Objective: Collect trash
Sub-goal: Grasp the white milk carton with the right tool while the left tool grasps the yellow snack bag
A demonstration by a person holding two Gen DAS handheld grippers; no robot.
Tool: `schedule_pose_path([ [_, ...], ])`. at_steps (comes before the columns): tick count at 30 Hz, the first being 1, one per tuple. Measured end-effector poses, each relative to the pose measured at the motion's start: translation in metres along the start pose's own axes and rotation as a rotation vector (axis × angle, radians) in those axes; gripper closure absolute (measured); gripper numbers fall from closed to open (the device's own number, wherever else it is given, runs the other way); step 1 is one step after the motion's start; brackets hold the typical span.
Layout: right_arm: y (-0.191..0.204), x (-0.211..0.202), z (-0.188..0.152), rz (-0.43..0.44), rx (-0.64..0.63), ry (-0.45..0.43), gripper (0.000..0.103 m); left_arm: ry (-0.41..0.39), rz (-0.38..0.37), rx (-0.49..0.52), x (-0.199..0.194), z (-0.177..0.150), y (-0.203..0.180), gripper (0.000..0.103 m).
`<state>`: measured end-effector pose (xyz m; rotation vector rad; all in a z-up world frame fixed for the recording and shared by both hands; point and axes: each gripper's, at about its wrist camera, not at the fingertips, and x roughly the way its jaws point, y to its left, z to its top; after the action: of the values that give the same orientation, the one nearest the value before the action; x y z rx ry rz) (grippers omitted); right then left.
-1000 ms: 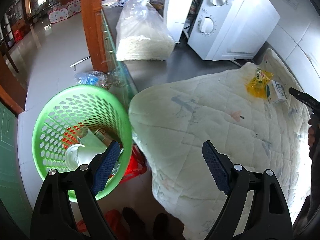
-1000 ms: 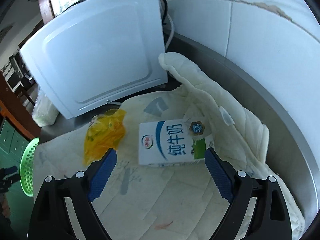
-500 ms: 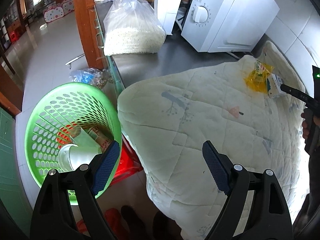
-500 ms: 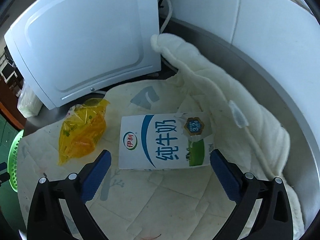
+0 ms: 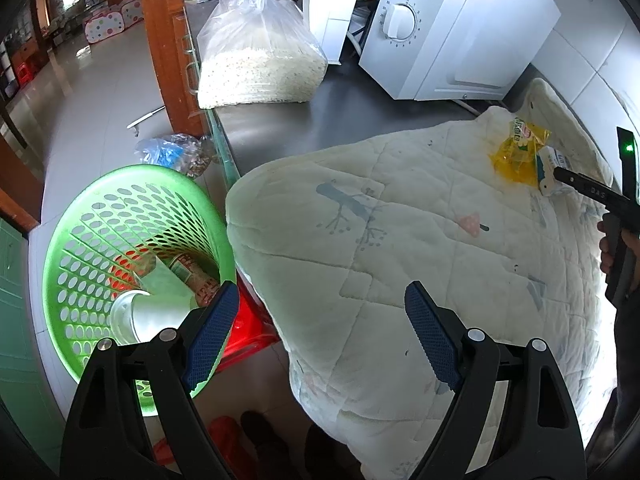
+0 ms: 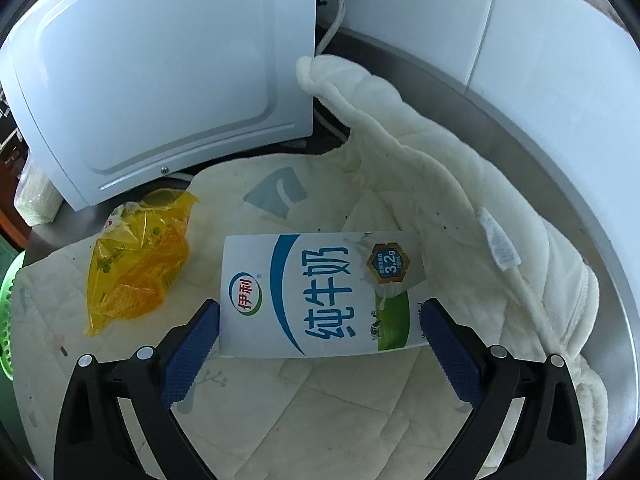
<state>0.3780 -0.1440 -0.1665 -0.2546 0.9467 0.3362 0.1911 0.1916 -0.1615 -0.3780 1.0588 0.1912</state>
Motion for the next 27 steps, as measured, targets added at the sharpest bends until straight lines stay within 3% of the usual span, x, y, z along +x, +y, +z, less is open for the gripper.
schedule_pose_path([
  [9,0.001,0.000,0.001,-0.009,0.002,-0.011,0.006,0.007,-0.026,0.018,0.007,0.007,-0.015,0.019],
  [20,0.002,-0.004,-0.001,-0.002,-0.032,-0.030,0.006,-0.064,-0.136,0.176,0.008,0.053,-0.097,0.019],
  [27,-0.001,-0.007,-0.004,0.017,-0.045,-0.048,0.006,-0.073,-0.210,0.205,0.020,0.080,-0.134,0.019],
])
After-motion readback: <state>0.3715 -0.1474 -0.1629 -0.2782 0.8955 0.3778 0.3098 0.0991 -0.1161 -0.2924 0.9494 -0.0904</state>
